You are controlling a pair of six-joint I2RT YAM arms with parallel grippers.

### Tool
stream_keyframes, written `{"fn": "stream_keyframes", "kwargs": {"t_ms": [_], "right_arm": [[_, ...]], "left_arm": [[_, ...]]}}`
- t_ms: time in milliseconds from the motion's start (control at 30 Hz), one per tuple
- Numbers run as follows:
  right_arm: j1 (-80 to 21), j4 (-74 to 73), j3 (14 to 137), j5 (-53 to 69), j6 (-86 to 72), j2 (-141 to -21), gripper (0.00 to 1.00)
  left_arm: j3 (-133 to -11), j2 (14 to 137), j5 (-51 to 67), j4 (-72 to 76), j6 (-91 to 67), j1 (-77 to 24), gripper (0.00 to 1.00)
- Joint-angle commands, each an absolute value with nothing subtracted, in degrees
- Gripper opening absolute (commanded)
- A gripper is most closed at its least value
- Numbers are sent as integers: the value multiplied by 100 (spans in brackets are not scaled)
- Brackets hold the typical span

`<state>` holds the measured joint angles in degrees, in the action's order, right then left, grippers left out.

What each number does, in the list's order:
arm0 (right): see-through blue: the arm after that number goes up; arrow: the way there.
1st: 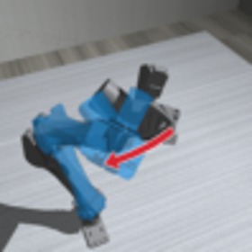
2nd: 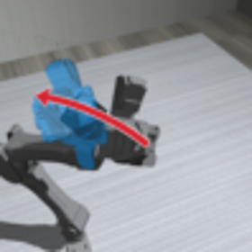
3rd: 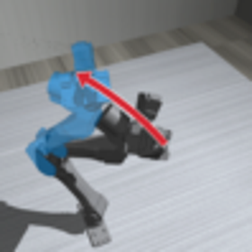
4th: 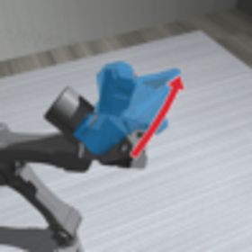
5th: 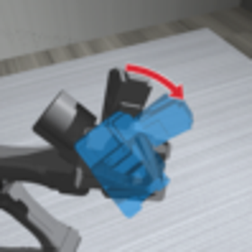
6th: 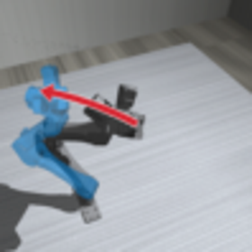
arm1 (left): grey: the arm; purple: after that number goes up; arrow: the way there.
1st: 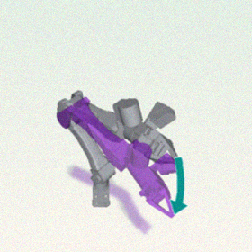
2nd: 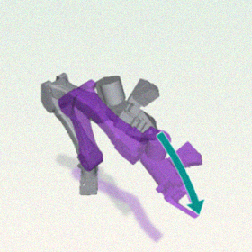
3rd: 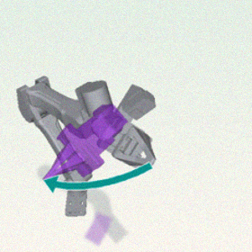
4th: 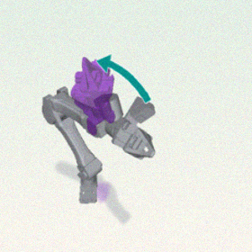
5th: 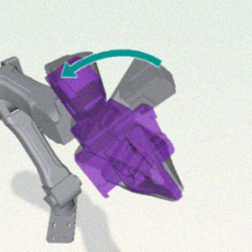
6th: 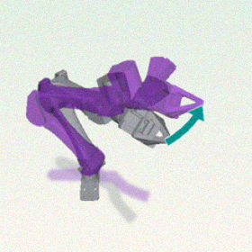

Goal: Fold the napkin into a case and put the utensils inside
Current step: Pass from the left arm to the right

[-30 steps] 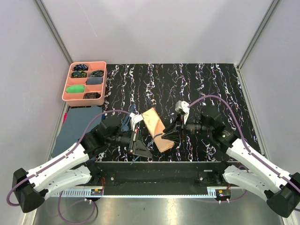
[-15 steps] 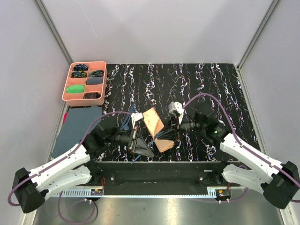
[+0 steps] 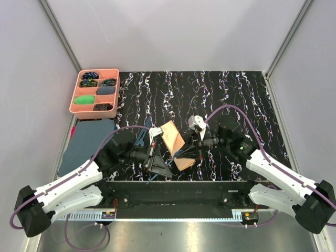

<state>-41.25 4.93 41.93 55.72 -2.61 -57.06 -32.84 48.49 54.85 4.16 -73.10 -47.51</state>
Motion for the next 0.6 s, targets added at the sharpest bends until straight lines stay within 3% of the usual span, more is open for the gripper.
{"fn": "stream_keyframes", "kwargs": {"t_ms": [0, 133, 233, 267, 300, 400, 567], "right_arm": [[-4254, 729, 4412, 5862, -421, -5721, 2], [-4271, 686, 4412, 5497, -799, -5766, 0], [-4272, 160, 4421, 4635, -1378, -5783, 0], [-4271, -199, 4403, 4475, -1528, -5801, 0], [-4271, -228, 4325, 4352, -1973, -5792, 0], [-4280, -307, 3659, 3511, -2992, -5573, 0], [-4192, -1325, 3173, 2471, -4514, -4940, 0]], "left_arm": [[-3348, 4904, 5634, 501, -7321, -4746, 0], [-3717, 4966, 5371, -608, -6640, -4711, 0], [-4603, 4957, 4267, -2644, -5158, -4457, 32], [-5162, 4966, 3767, -3098, -4768, -4308, 50], [-5394, 4948, 2570, -3451, -4433, -4281, 51], [-5739, 4817, 510, -3920, -3912, -4228, 55], [-5451, 4772, -1289, -3262, -3973, -4201, 49]]}}
